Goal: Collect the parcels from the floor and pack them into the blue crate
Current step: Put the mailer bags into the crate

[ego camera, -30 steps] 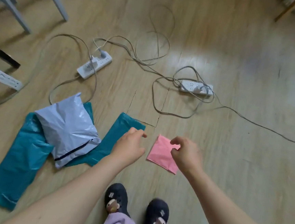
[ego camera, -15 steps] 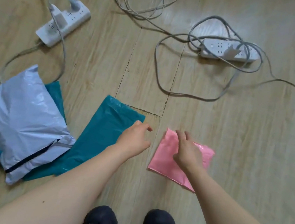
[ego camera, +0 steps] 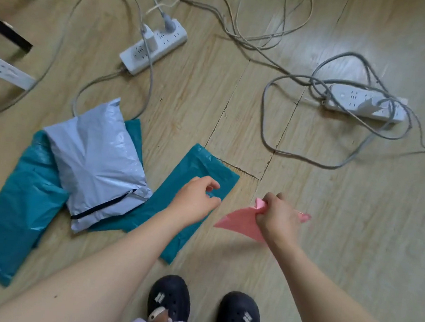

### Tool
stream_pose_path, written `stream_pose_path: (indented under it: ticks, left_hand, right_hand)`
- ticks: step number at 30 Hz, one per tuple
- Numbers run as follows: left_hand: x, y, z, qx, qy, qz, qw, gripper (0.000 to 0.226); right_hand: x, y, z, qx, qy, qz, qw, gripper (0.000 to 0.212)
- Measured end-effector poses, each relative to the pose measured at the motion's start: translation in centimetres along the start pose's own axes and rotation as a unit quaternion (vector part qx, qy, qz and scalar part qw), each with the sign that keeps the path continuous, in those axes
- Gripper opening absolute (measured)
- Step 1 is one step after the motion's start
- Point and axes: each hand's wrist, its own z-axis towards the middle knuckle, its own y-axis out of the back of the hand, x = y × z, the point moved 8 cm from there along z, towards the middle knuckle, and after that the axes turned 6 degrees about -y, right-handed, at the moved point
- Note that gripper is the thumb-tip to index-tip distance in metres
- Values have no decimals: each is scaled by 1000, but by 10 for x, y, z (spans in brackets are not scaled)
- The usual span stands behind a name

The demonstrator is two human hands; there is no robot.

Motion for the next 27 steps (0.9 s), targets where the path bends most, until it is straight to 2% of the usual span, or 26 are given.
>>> stream_pose_path:
  ticks: [4, 8, 11, 13, 16, 19, 21, 23, 25, 27]
  left_hand:
    - [-19, 65, -60, -67, 42, -91, 993, 28]
    - [-39, 139, -132, -132, 89, -178, 971, 37]
    - [-41, 192, -186, -142, 159, -248, 945, 71]
    - [-36, 224, -225, -147, 209, -294, 921, 82]
    - [-16, 258, -289, -165, 252, -408, 862, 62]
    - [19, 296, -355, -246, 238, -457, 821, 17]
    - [49, 315, -404, -327, 232, -490, 774, 20]
    - [70, 325, -454, -373, 218, -543, 720, 16]
    - [89, 325, -491, -382, 209, -569, 697, 22]
    - [127, 321, -542, -406, 212, -579, 675, 27]
  right_hand:
    - [66, 73, -68, -2, 68, 38, 997, 13]
    - [145, 147, -144, -12, 164, 81, 983, 11]
    - [208, 195, -202, -23, 252, 72, 965, 13]
    - [250, 217, -239, -27, 313, 52, 948, 15]
    - [309, 235, -300, -16, 403, 13, 915, 18]
    - [355, 233, -365, 9, 468, -45, 882, 24]
    - [376, 221, -405, 33, 487, -109, 866, 47]
    - [393, 209, -442, 36, 493, -167, 853, 72]
    - [404, 199, -471, 35, 497, -196, 845, 85]
    - [421, 179, -514, 51, 513, -213, 830, 88]
